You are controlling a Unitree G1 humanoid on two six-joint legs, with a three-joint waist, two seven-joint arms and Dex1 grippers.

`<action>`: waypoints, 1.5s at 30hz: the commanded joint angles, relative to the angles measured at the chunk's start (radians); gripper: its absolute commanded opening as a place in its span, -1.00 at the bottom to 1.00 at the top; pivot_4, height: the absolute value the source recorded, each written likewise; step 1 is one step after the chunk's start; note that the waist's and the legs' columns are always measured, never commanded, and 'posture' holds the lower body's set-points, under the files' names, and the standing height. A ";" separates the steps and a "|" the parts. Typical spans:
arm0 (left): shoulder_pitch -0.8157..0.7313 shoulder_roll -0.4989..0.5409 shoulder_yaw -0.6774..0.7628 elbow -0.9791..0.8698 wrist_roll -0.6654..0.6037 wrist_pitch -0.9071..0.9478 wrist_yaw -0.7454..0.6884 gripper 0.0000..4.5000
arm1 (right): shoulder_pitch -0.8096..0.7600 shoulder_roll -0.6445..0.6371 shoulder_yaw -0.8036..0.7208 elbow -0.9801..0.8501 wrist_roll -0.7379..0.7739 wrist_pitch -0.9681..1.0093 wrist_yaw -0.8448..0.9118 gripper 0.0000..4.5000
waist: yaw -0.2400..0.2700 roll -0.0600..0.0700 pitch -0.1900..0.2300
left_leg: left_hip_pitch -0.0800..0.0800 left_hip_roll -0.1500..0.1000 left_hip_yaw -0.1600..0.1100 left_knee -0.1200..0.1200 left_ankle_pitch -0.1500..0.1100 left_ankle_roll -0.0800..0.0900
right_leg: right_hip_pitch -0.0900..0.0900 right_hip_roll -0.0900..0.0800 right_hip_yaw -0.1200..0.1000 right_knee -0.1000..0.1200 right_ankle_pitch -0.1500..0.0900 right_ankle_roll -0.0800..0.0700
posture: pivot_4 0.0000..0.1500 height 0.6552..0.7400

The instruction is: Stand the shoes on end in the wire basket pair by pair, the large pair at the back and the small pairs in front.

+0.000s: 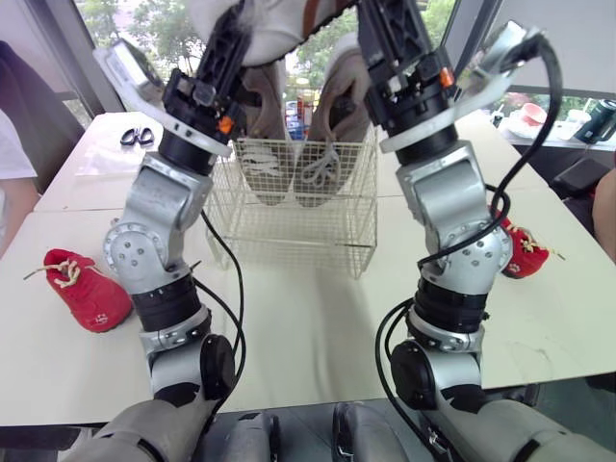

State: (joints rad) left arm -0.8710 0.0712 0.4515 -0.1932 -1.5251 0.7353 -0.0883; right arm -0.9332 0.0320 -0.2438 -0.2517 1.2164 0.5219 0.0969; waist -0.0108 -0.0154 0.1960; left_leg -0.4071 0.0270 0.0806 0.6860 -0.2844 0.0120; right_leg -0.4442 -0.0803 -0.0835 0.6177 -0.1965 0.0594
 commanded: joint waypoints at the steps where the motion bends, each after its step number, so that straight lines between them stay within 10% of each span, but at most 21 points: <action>1: 0.008 0.022 -0.030 -0.043 -0.039 -0.022 -0.019 -0.88 | -0.047 -0.017 0.008 0.010 -0.019 -0.030 0.037 0.97 | 0.000 0.000 0.000 | 0.000 0.000 0.000 0.000 0.000 0.000 | 0.000 0.000 0.000 0.000 0.000 0.000 | 1.00 1.00; 13: 0.080 0.068 -0.080 -0.046 -0.038 -0.053 -0.040 -0.88 | -0.107 -0.030 -0.001 0.060 -0.015 -0.060 0.076 0.97 | 0.001 0.000 0.000 | 0.000 0.001 0.000 0.000 0.000 0.000 | 0.000 0.000 0.000 -0.001 0.000 0.000 | 1.00 1.00; 21: 0.108 0.131 -0.124 -0.058 0.014 -0.042 -0.058 -0.88 | -0.106 -0.042 0.004 0.062 -0.011 -0.050 0.090 -0.24 | 0.000 0.000 0.000 | 0.000 0.001 0.000 -0.001 0.000 0.000 | 0.000 0.000 0.000 -0.001 0.000 0.000 | 1.00 1.00; 24: 0.115 0.150 -0.132 -0.055 0.025 -0.044 -0.065 -0.88 | -0.108 -0.042 0.005 0.060 -0.011 -0.049 0.088 -0.34 | 0.000 0.000 0.000 | 0.000 0.001 0.000 -0.001 0.000 0.000 | 0.000 0.000 0.000 -0.001 0.000 0.000 | 1.00 1.00; 33: 0.169 0.249 -0.171 -0.081 0.084 0.002 -0.095 0.98 | -0.136 -0.048 -0.007 0.059 -0.013 -0.058 0.070 -0.36 | -0.001 0.000 0.000 | 0.000 0.001 0.000 -0.001 0.000 0.000 | 0.000 0.001 0.000 -0.001 0.000 0.000 | 1.00 1.00; 45: 0.370 0.638 -0.261 -0.370 0.489 0.075 -0.078 0.98 | -0.207 -0.632 0.054 0.302 -0.298 -0.019 0.628 -0.36 | 0.000 0.001 0.001 | -0.001 0.000 0.001 -0.003 -0.002 0.003 | -0.001 -0.001 0.000 -0.005 -0.001 0.000 | 1.00 1.00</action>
State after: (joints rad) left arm -0.5094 0.7011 0.2005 -0.4903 -1.0764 0.8082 -0.1696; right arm -1.1316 -0.5812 -0.2116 0.0299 0.9667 0.5167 0.6050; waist -0.0104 -0.0142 0.1974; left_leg -0.4080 0.0274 0.0825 0.6831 -0.2870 0.0155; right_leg -0.4450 -0.0810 -0.0832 0.6123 -0.1972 0.0595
